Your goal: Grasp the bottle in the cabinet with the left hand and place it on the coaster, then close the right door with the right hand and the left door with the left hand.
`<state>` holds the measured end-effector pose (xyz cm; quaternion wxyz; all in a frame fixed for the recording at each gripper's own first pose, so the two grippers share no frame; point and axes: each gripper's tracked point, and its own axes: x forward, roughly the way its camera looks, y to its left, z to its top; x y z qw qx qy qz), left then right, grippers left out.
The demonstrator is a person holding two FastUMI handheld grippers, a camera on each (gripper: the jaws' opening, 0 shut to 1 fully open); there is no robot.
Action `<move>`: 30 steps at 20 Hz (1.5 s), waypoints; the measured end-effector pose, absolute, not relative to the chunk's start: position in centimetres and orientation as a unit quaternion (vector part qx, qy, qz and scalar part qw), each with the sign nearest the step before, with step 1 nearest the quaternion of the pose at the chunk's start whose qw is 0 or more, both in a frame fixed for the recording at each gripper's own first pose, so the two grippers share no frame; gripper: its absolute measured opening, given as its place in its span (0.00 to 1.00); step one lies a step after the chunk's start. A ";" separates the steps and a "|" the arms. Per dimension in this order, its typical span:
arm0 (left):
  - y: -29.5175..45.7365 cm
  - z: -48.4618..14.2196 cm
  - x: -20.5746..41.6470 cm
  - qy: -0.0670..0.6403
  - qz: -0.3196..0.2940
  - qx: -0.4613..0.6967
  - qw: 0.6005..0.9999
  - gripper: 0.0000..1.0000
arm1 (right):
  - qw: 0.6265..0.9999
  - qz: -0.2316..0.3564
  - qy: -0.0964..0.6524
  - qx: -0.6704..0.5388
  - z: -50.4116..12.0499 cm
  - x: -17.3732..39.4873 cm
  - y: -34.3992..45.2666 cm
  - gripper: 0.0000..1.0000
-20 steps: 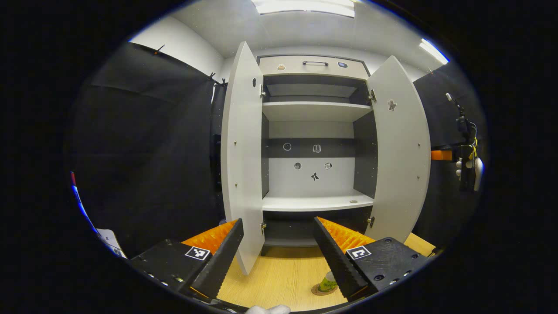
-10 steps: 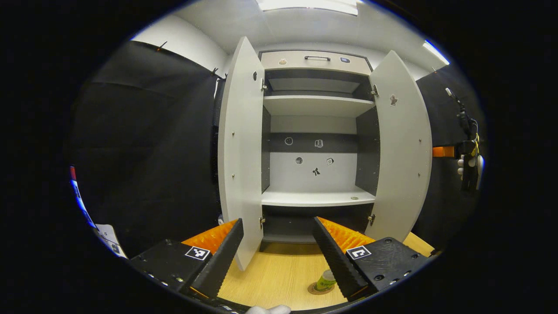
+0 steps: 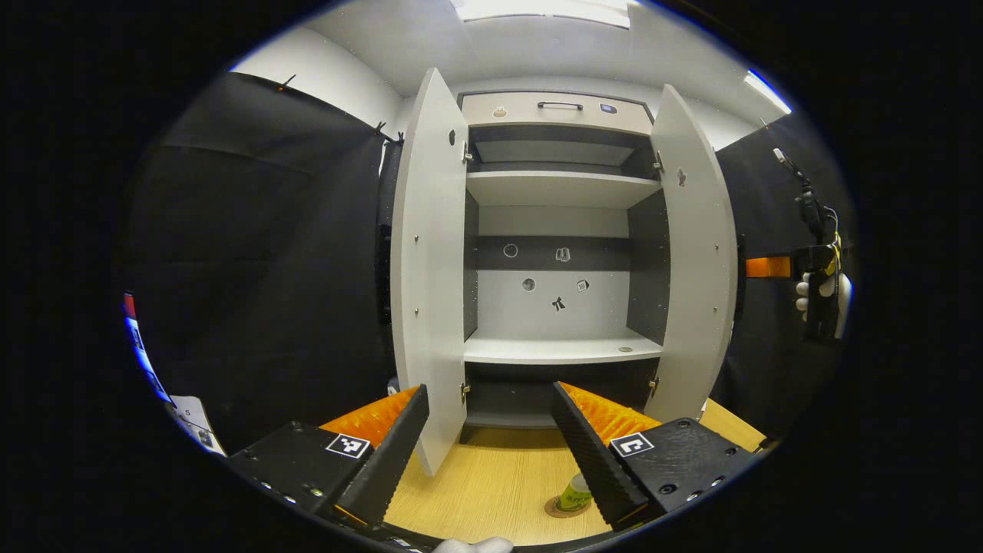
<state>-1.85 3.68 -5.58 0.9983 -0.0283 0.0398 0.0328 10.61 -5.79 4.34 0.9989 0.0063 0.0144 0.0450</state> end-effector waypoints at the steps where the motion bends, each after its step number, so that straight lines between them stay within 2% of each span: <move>1: 3.9 -5.5 -2.2 0.038 0.036 -0.027 0.998 0.97 | 0.998 0.056 0.013 0.003 4.4 10.9 -4.5 0.96; 4: 4.7 -5.6 -3.1 0.035 0.044 -0.029 0.998 0.97 | 0.996 0.082 0.002 -0.017 4.5 11.6 -1.4 0.96; 5: 4.8 -5.7 -3.1 0.036 0.044 -0.031 0.998 0.97 | 0.994 0.106 0.000 -0.023 4.5 11.5 0.1 0.94; 7: 4.9 -5.7 -3.2 0.038 0.046 -0.033 0.998 0.97 | 0.988 0.149 0.009 -0.031 3.6 10.9 2.9 0.96; 12: 5.2 -5.6 -3.1 0.035 0.045 -0.029 0.998 0.97 | 0.984 0.169 0.010 -0.049 3.0 9.6 4.6 1.00; 22: 7.3 -5.9 -2.2 0.040 0.047 -0.034 0.998 0.98 | 0.985 0.159 0.045 -0.047 0.5 7.9 4.2 0.99; 30: 15.4 -3.7 0.8 0.025 0.088 -0.004 0.996 0.98 | 0.988 0.134 0.073 -0.035 -2.1 5.5 2.8 0.99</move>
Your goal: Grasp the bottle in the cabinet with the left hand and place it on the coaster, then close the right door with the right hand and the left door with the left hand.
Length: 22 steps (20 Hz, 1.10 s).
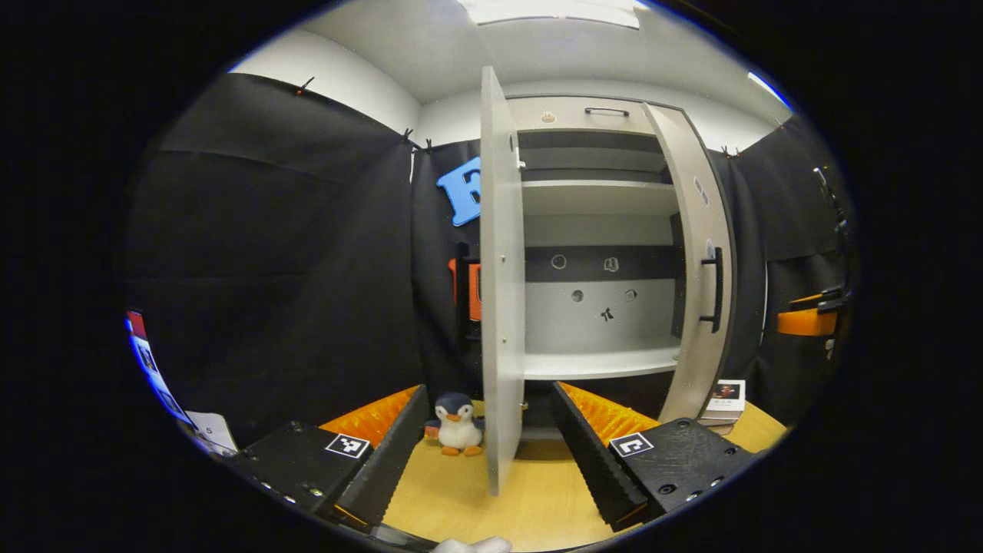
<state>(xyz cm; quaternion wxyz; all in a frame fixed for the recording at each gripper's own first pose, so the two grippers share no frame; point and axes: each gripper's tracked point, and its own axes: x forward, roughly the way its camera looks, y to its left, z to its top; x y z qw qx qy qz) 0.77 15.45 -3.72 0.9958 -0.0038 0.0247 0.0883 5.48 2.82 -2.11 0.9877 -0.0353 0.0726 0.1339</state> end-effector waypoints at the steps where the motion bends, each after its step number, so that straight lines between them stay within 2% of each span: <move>1: 16.8 -3.3 1.2 0.020 0.096 0.002 0.995 0.97 | 0.988 0.129 0.075 -0.034 -2.3 5.2 2.5 0.99; 4: 20.8 -1.8 3.0 0.007 0.119 0.014 0.993 0.95 | 0.990 0.109 0.081 -0.032 -2.9 4.3 1.3 0.99; 10: 26.0 -0.7 8.3 0.008 0.145 0.019 0.989 0.97 | 0.992 0.074 0.093 -0.027 -3.7 2.6 -0.7 0.99; 21: 26.4 -1.0 12.3 0.011 0.138 -0.006 0.990 0.97 | 0.993 0.060 0.102 -0.029 -4.0 1.2 -1.2 0.99; 22: 26.4 -1.1 12.3 0.010 0.138 -0.007 0.990 0.94 | 0.993 0.061 0.102 -0.028 -4.1 1.1 -1.1 0.99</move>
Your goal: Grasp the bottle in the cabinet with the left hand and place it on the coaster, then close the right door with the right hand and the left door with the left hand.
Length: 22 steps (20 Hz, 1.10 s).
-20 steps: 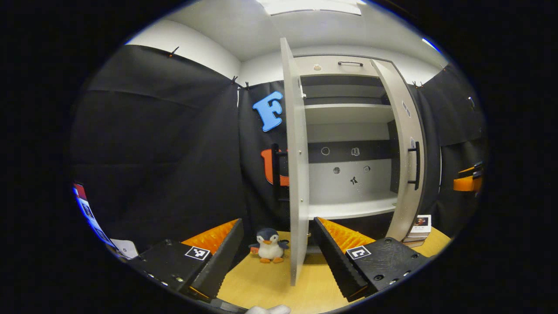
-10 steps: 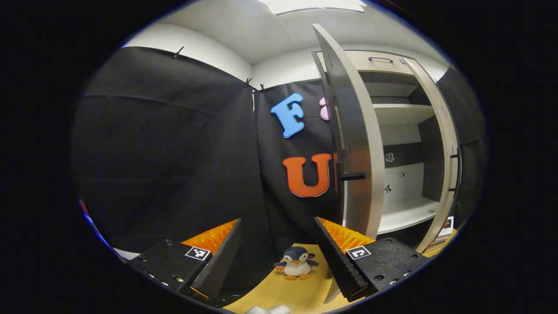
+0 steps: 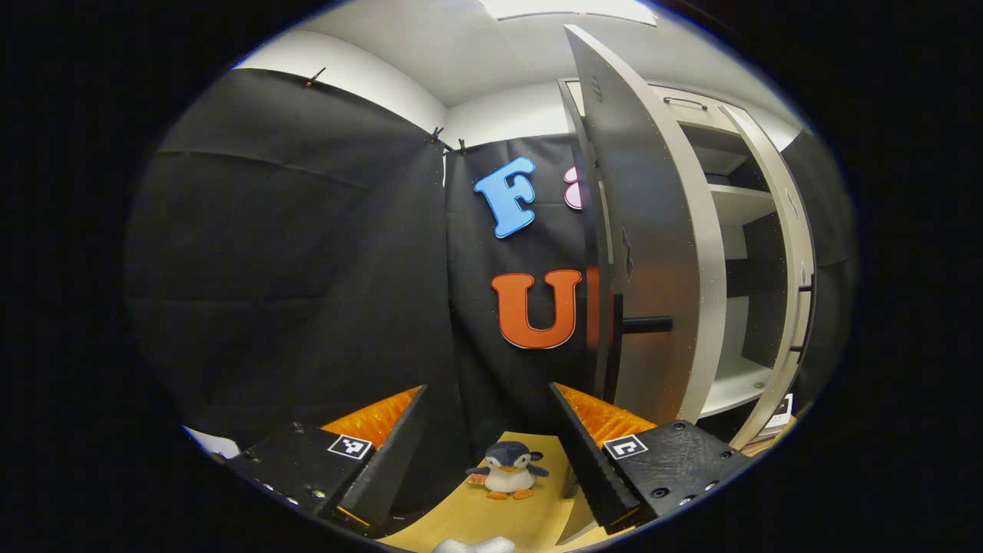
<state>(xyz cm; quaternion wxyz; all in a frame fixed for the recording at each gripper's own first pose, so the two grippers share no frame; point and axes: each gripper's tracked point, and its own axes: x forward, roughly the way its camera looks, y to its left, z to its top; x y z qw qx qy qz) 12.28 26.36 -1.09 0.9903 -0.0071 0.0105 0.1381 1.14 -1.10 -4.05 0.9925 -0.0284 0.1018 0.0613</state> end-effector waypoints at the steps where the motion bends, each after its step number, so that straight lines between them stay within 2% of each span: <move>1: 26.1 -1.2 12.3 0.011 0.137 -0.013 0.990 0.89 | 0.993 0.062 0.100 -0.028 -3.9 1.1 -1.1 0.99; 2: 25.8 -1.1 12.3 0.008 0.133 -0.021 0.991 0.93 | 0.993 0.063 0.100 -0.028 -4.0 1.1 -1.0 0.99; 3: 25.6 -1.1 12.2 0.007 0.132 -0.026 0.991 0.89 | 0.993 0.064 0.099 -0.027 -4.0 1.0 -1.0 0.99; 4: 25.4 -0.9 12.0 0.006 0.132 -0.023 0.991 0.93 | 0.993 0.065 0.098 -0.025 -3.9 1.1 -1.1 1.00; 12: 21.2 -0.4 11.5 0.004 0.103 -0.005 0.995 0.92 | 0.993 0.067 0.098 -0.017 -4.3 0.7 -1.7 0.99; 18: 16.0 0.0 12.2 0.003 0.044 -0.004 0.999 0.93 | 0.993 0.065 0.095 -0.014 -4.1 0.3 -2.2 0.99; 19: 15.1 -0.1 12.8 0.006 0.033 -0.007 0.999 0.90 | 0.993 0.063 0.095 -0.015 -4.0 0.3 -2.4 0.99; 20: 14.2 -0.2 13.2 0.006 0.024 -0.010 1.000 0.93 | 0.994 0.062 0.094 -0.015 -3.9 0.2 -2.5 0.99; 22: 12.9 -0.1 13.8 0.010 0.010 -0.012 1.000 0.93 | 0.994 0.059 0.092 -0.015 -3.7 0.2 -2.8 0.99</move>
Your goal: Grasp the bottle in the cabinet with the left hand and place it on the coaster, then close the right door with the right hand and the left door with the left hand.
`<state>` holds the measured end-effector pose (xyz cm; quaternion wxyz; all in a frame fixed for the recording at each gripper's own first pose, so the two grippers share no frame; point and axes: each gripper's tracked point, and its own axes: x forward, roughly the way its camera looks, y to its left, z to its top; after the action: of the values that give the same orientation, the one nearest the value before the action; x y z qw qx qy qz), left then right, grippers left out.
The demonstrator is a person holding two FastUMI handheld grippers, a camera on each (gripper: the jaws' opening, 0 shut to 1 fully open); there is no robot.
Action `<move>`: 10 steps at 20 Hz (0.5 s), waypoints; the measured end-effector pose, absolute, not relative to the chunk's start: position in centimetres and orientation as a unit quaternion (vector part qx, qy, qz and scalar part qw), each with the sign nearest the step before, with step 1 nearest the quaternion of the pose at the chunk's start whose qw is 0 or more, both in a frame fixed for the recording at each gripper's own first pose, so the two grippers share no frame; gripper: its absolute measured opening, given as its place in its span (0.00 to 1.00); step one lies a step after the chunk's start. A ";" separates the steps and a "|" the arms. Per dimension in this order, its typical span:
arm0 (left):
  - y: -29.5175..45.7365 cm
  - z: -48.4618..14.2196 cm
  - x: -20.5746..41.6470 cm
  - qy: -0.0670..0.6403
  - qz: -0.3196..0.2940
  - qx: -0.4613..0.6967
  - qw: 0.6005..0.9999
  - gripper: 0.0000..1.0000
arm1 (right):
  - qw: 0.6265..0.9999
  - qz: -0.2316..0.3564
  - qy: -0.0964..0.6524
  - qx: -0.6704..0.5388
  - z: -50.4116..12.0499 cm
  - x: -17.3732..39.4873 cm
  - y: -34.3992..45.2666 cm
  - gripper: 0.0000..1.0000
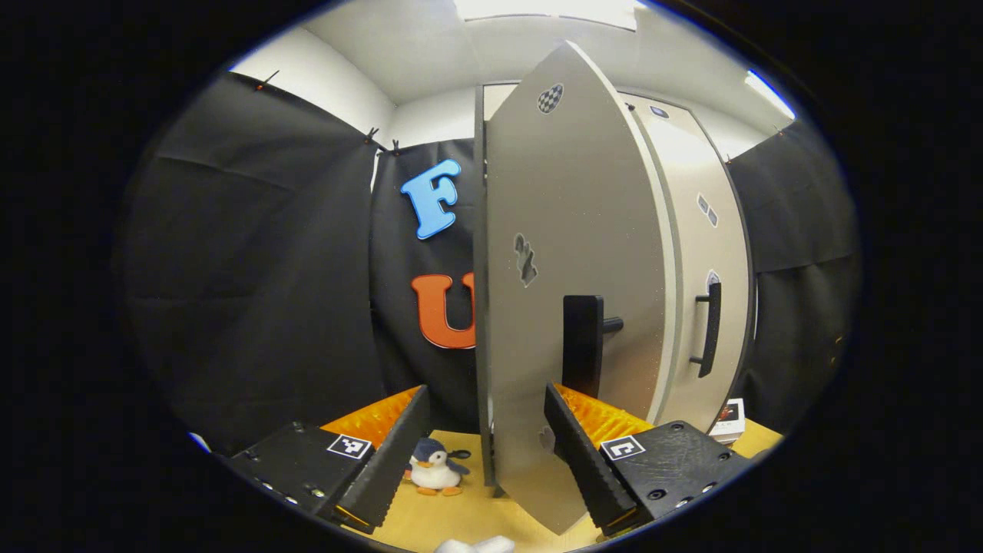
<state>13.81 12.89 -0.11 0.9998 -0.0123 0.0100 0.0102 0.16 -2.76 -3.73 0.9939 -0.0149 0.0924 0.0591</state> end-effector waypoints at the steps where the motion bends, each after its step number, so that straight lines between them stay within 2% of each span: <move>1: 12.1 -0.1 14.1 0.011 0.004 -0.012 1.000 0.93 | 0.994 0.058 0.092 -0.015 -3.6 0.2 -2.9 0.99; 4: 9.7 0.1 15.2 0.015 -0.013 -0.006 1.000 0.93 | 0.994 0.059 0.093 -0.015 -3.6 0.2 -2.8 0.99; 5: 8.8 0.2 15.5 0.014 -0.020 -0.004 1.000 0.98 | 0.994 0.060 0.092 -0.015 -3.6 0.2 -2.7 0.99; 6: 8.1 0.4 15.8 0.013 -0.022 -0.003 1.000 0.94 | 0.994 0.062 0.091 -0.015 -3.5 0.2 -2.5 0.99; 10: 6.7 0.1 15.7 0.023 -0.027 -0.009 0.999 0.93 | 0.994 0.065 0.083 -0.021 -2.8 -0.1 -2.1 0.99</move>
<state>15.69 6.66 0.13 0.9993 -0.0093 0.0226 -0.0269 -0.13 -2.08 -2.77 0.9943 -0.0210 0.0825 0.0646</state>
